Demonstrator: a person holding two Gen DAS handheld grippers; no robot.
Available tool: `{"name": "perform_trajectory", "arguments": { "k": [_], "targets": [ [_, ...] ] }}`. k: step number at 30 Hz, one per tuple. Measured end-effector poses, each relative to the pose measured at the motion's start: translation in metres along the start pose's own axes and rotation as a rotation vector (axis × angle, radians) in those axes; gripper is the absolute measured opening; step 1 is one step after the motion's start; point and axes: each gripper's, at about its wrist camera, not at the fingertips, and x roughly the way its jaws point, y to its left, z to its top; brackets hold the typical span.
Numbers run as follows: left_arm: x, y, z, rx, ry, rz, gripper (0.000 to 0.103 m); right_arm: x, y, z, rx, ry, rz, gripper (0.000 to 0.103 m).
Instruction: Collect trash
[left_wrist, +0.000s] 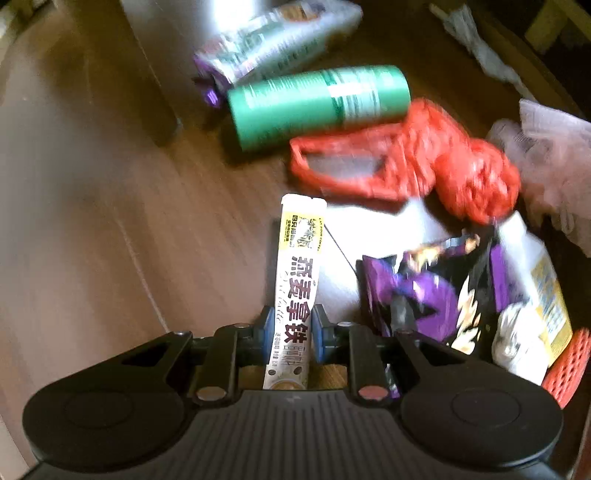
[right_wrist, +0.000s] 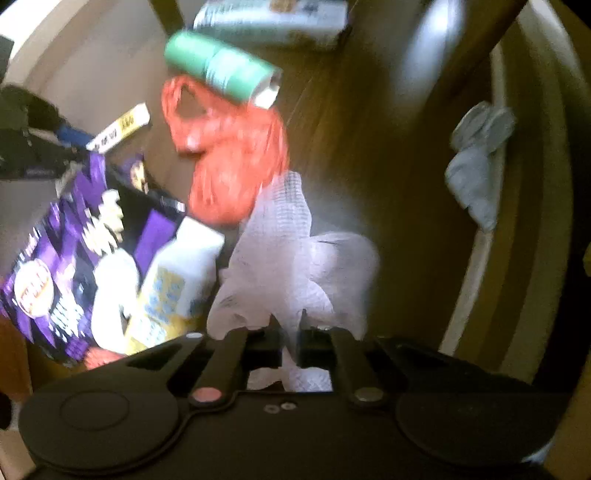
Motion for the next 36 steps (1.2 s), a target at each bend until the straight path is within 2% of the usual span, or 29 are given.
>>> {"name": "perform_trajectory", "arguments": {
  "k": [4,9,16,26,27,30,33,36],
  "targets": [
    [-0.028,0.011,0.014,-0.068,-0.054,-0.017,0.020,-0.036,-0.008,0.007,0.044,-0.089,0.006,0.004],
    [-0.077,0.014,0.027,-0.102,-0.169,-0.043,0.020,-0.091,-0.010,0.014,0.068,-0.234,0.006,0.004],
    [-0.176,0.011,0.059,-0.137,-0.386,-0.073,0.020,-0.202,-0.005,0.017,0.061,-0.527,-0.006,0.004],
    [-0.344,-0.001,0.112,-0.179,-0.735,-0.120,0.020,-0.366,-0.013,0.027,0.056,-0.956,-0.035,0.004],
    [-0.360,-0.002,0.117,-0.178,-0.769,-0.121,0.014,-0.379,-0.013,0.029,0.053,-0.986,-0.038,0.004],
    [-0.410,-0.006,0.125,-0.171,-0.874,-0.141,0.014,-0.421,-0.016,0.035,0.035,-1.076,-0.033,0.004],
    [-0.446,-0.008,0.136,-0.169,-0.935,-0.146,0.011,-0.456,-0.017,0.039,0.012,-1.162,-0.054,0.004],
    [-0.471,-0.012,0.144,-0.147,-0.998,-0.112,0.011,-0.483,-0.018,0.041,-0.002,-1.233,-0.074,0.004]
  ]
}}
